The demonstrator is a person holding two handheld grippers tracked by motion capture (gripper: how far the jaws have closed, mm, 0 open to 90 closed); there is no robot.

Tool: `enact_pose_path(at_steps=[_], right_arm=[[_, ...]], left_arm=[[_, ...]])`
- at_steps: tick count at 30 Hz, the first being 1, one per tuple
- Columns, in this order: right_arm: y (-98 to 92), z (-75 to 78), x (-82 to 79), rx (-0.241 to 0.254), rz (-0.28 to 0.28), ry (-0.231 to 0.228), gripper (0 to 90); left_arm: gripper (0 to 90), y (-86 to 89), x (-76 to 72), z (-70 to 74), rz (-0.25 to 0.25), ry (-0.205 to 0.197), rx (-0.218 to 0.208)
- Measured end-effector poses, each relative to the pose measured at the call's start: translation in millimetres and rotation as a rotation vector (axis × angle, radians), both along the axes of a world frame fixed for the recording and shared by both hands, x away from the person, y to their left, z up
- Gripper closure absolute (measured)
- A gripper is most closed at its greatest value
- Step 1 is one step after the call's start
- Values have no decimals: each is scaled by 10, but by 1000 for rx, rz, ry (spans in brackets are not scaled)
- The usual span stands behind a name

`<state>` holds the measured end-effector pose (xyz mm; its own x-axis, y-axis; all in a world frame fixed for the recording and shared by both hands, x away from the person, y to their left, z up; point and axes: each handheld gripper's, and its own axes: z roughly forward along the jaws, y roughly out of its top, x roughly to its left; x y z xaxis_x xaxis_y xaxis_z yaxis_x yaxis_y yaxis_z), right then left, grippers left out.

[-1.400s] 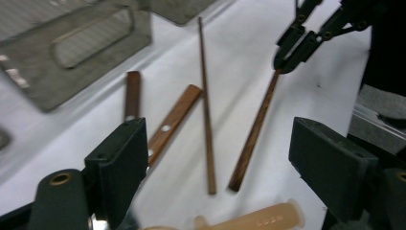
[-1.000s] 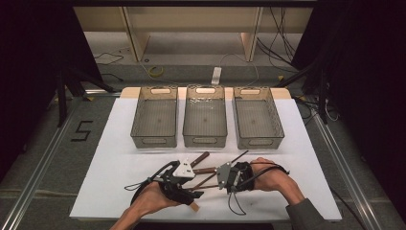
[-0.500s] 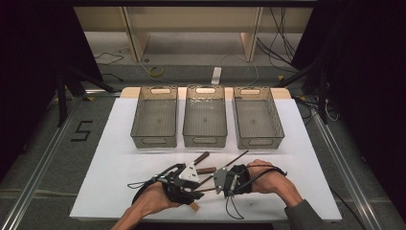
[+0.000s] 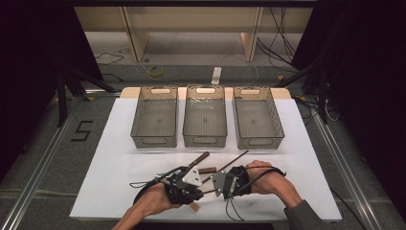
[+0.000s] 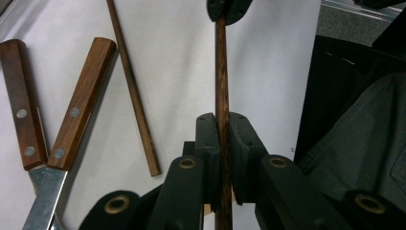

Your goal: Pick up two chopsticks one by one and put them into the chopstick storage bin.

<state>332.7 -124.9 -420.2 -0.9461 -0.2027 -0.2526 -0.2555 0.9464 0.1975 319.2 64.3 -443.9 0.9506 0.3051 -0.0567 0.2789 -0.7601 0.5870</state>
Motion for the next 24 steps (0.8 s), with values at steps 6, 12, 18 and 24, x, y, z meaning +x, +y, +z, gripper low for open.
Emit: enact_pose_path(at_steps=[6, 12, 18, 24], right_arm=[[-77, 96, 68, 89, -74, -11, 637], [-229, 268, 141, 275, -231, 6, 474], [-358, 287, 210, 465, -360, 49, 390], [-588, 209, 269, 721, -534, 100, 338]], left_arm=[[839, 65, 37, 39, 59, -5, -17], [839, 200, 130, 78, 177, -15, -44], [838, 345, 202, 128, 266, -14, -102], [838, 504, 266, 166, 350, -14, -151]])
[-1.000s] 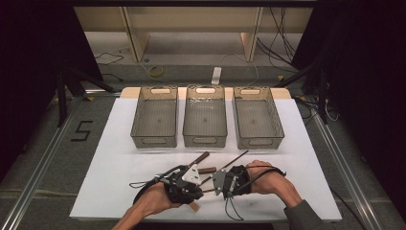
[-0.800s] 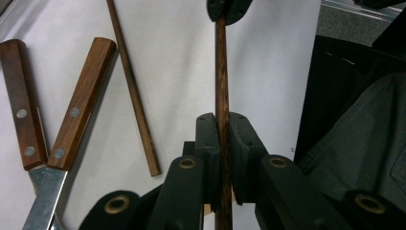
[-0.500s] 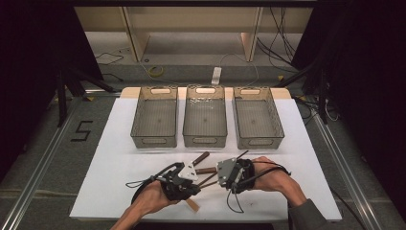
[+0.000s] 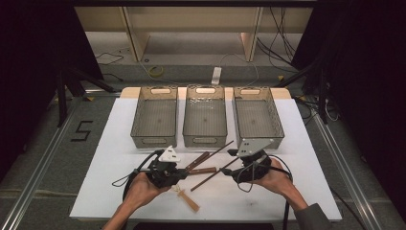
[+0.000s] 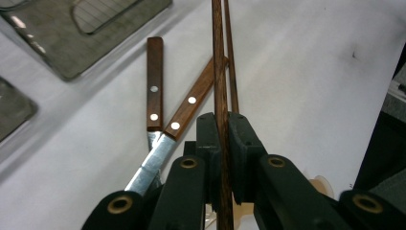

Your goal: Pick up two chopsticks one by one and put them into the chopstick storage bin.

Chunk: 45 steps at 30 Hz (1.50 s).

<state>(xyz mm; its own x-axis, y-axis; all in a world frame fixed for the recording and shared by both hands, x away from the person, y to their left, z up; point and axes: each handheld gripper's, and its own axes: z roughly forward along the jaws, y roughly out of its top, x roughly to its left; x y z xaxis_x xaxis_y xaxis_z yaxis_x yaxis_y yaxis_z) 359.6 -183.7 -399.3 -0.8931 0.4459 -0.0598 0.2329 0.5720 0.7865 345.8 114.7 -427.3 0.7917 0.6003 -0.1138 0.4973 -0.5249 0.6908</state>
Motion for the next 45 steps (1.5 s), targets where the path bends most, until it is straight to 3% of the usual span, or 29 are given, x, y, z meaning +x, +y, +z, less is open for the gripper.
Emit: enact_pose_path(at_steps=[3, 15, 21, 24, 38, 45], right_arm=[[-108, -28, -6, 76, -46, 21, 324], [-221, -174, -122, 90, -80, 39, 287], [-277, -197, -140, 138, -104, 54, 265], [-301, -210, -169, 140, -107, 50, 265], [-387, -241, -245, 151, -117, 52, 271], [-388, -242, -259, 154, -111, 45, 269]], left_arm=[[838, 91, 30, 43, 40, 2, -32], [838, 501, 269, 198, 241, -25, -135], [838, 677, 434, 249, 328, -47, -148], [838, 754, 546, 281, 367, -43, -157], [838, 943, 1147, 269, 479, -23, -135], [837, 992, 1381, 213, 515, -18, -95]])
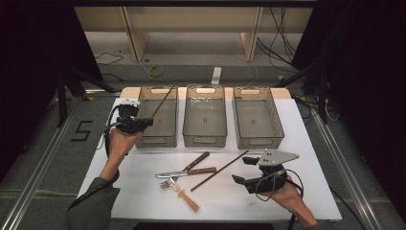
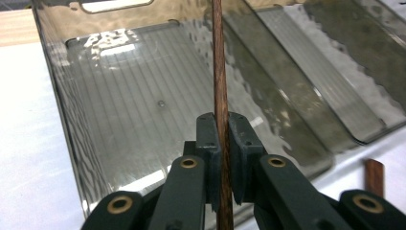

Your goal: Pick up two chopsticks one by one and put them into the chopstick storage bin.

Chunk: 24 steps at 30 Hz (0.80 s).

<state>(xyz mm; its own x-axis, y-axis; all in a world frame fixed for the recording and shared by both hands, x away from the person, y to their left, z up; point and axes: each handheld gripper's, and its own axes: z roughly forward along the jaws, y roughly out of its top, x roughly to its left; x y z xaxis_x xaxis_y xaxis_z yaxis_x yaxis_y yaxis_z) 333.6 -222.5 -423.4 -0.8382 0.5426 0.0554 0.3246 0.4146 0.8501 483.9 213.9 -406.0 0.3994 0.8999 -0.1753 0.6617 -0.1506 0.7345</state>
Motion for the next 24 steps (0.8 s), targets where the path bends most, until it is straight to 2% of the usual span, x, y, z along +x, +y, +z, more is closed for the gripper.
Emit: enact_pose_path(at_steps=[9, 13, 18, 20, 22, 24], right_arm=[[7, -7, -5, -4, 9, 4, 267], [7, -8, -2, -3, 14, 4, 267], [13, -10, -4, -10, 24, 8, 267], [16, -9, -3, -7, 27, 6, 267], [16, -7, -4, -7, 26, 6, 267], [14, -5, -2, -7, 29, 12, 266]], left_arm=[[835, 33, 181, -79, 31, 22, 10], [833, 28, 214, -92, 26, 32, 39], [825, 24, 220, -120, 33, 39, 42], [770, 34, 218, -123, 29, 40, 26], [642, 57, 208, -117, 37, 41, 3], [563, 71, 168, -95, 28, 41, -32]])
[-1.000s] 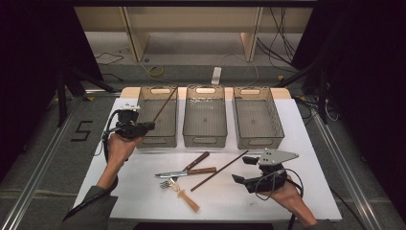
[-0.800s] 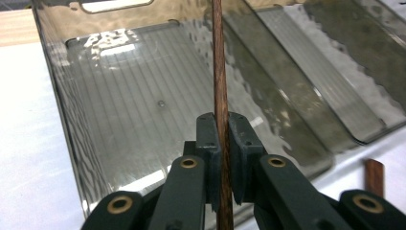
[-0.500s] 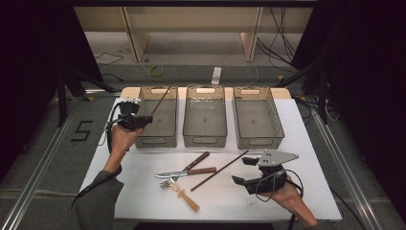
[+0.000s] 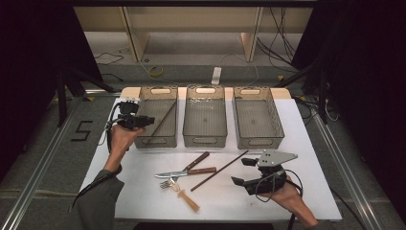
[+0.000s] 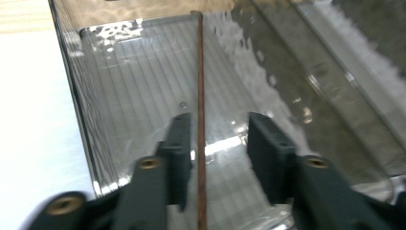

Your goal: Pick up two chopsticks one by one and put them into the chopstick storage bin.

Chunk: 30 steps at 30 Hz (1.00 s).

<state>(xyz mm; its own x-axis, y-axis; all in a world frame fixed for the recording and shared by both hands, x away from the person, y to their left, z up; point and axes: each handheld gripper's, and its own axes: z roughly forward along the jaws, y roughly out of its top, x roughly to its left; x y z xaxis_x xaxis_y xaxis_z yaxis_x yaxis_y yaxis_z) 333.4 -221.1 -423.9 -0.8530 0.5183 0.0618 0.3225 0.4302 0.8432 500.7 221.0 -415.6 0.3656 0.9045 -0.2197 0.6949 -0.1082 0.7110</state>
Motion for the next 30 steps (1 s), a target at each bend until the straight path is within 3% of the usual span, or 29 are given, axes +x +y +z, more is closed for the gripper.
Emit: enact_pose_path(at_steps=[2, 4, 10, 14, 16, 19, 22, 25, 30], right_arm=[[1, 5, -2, -7, 1, -2, 265], [9, 9, 2, -18, 10, -4, 261], [35, 73, 33, -80, 38, -31, 262], [56, 107, 102, -135, 69, -22, 262], [69, 115, 146, -166, 76, -23, 263], [90, 129, 216, -199, 90, -11, 264], [128, 132, 294, -263, 98, -1, 264], [160, 146, 366, -303, 122, 9, 265], [248, 159, 521, -381, 169, 16, 279]], left_arm=[[477, -10, -60, 30, -16, 5, -8], [394, -21, -155, 68, -20, -18, -29], [268, -63, -458, 163, -56, -62, -85], [234, -115, -659, 200, -67, -85, -103], [214, -154, -753, 205, -81, -94, -76], [198, -191, -871, 170, -95, -105, -105], [184, -219, -967, 130, -117, -102, -127], [174, -267, -1067, 75, -139, -109, -118], [161, -310, -1236, 21, -156, -120, -148]])
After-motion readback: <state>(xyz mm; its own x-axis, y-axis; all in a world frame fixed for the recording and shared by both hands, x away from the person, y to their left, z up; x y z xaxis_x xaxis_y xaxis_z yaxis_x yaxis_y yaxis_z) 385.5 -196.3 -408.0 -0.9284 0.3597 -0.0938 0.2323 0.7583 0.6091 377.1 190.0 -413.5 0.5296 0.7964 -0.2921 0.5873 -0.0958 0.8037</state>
